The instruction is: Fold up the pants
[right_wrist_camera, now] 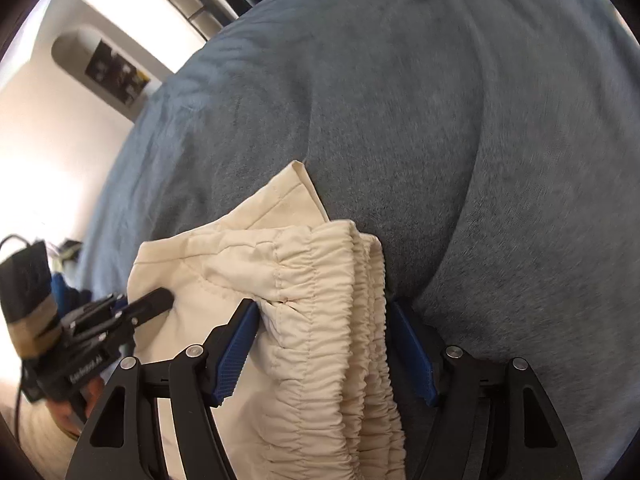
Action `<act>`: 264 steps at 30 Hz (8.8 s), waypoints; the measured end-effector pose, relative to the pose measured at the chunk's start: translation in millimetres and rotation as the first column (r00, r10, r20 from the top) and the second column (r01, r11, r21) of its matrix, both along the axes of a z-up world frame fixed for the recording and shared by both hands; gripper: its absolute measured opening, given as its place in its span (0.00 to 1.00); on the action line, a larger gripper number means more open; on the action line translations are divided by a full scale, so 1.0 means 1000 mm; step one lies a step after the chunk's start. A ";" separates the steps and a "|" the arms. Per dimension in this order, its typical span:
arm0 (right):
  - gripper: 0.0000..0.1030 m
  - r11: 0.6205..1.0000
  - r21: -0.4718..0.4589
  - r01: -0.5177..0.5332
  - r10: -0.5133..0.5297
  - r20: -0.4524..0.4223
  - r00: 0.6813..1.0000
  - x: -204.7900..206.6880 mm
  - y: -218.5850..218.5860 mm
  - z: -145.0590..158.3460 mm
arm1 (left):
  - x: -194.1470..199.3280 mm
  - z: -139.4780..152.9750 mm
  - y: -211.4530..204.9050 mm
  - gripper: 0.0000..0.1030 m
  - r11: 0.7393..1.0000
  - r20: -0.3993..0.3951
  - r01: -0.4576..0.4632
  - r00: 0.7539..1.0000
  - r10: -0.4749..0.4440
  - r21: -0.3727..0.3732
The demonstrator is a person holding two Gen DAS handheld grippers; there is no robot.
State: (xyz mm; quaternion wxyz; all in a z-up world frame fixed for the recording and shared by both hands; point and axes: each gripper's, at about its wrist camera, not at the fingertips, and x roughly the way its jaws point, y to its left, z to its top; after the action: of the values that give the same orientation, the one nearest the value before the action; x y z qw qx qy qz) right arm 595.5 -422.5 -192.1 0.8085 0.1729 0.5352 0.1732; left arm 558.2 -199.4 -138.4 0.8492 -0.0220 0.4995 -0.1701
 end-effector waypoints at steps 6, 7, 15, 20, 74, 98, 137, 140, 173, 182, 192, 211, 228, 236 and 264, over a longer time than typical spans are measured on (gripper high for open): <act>0.67 0.999 0.000 -0.046 0.046 -0.007 0.999 -0.005 0.021 0.004 | -0.001 -0.018 0.023 0.16 0.996 -0.075 -0.077 0.995 0.073 -0.047; 0.66 0.998 -0.013 -0.056 0.056 -0.004 0.998 -0.007 0.026 0.004 | 0.000 -0.021 0.025 0.17 0.996 -0.079 -0.079 0.994 0.075 -0.050; 0.55 0.999 0.036 -0.025 0.027 -0.043 0.999 0.003 0.029 -0.009 | 0.000 -0.032 0.020 0.17 0.996 -0.090 -0.081 0.993 0.078 -0.040; 0.34 1.000 0.016 0.010 -0.010 -0.018 1.000 -0.007 0.026 0.008 | -0.008 -0.008 0.013 0.14 1.000 -0.024 -0.022 0.999 0.022 -0.010; 0.27 0.988 -0.057 -0.145 0.156 0.405 0.901 -0.168 0.315 0.238 | -0.251 0.236 0.320 0.14 0.936 0.352 -0.341 0.868 0.349 -0.087; 0.27 0.955 0.095 -0.283 0.220 0.415 0.883 -0.174 0.519 0.211 | -0.240 0.239 0.541 0.15 0.891 0.334 -0.446 0.856 0.395 0.088; 0.51 0.974 -0.214 -0.075 0.153 0.380 0.912 -0.131 0.522 0.187 | -0.208 0.220 0.553 0.57 0.804 0.408 -0.477 0.853 0.325 0.356; 0.53 0.974 -0.211 -0.088 0.169 0.403 0.899 -0.144 0.520 0.200 | -0.231 0.229 0.539 0.58 0.809 0.432 -0.491 0.837 0.336 0.323; 0.88 0.979 -0.201 -0.045 0.168 0.650 0.741 -0.303 0.355 0.163 | -0.416 0.154 0.336 1.00 0.765 0.637 -0.636 0.633 0.441 0.102; 0.88 0.986 -0.167 -0.001 0.118 0.694 0.711 -0.364 0.321 0.180 | -0.473 0.176 0.303 1.00 0.783 0.675 -0.617 0.614 0.410 0.086; 0.88 0.984 -0.164 0.066 0.068 0.692 0.718 -0.416 0.293 0.190 | -0.512 0.188 0.276 1.00 0.806 0.684 -0.589 0.611 0.399 0.055; 0.88 0.980 -0.177 0.091 0.062 0.707 0.704 -0.472 0.255 0.195 | -0.550 0.183 0.245 1.00 0.810 0.639 -0.584 0.642 0.423 0.051; 0.88 0.980 -0.171 0.101 0.050 0.707 0.705 -0.482 0.244 0.191 | -0.559 0.186 0.235 1.00 0.818 0.638 -0.573 0.650 0.413 0.056; 0.88 0.981 -0.166 0.098 0.049 0.707 0.706 -0.483 0.243 0.191 | -0.560 0.187 0.231 1.00 0.835 0.618 -0.549 0.673 0.406 0.049; 0.88 0.981 -0.155 0.117 0.031 0.719 0.694 -0.493 0.245 0.204 | -0.570 0.196 0.230 1.00 0.830 0.637 -0.557 0.653 0.409 0.038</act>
State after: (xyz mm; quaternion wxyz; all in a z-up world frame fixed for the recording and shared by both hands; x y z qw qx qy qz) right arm 102.9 -177.9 12.2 0.9696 0.0265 0.1865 0.1564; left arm -12.1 30.4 58.1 0.9731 -0.0009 0.1936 0.1247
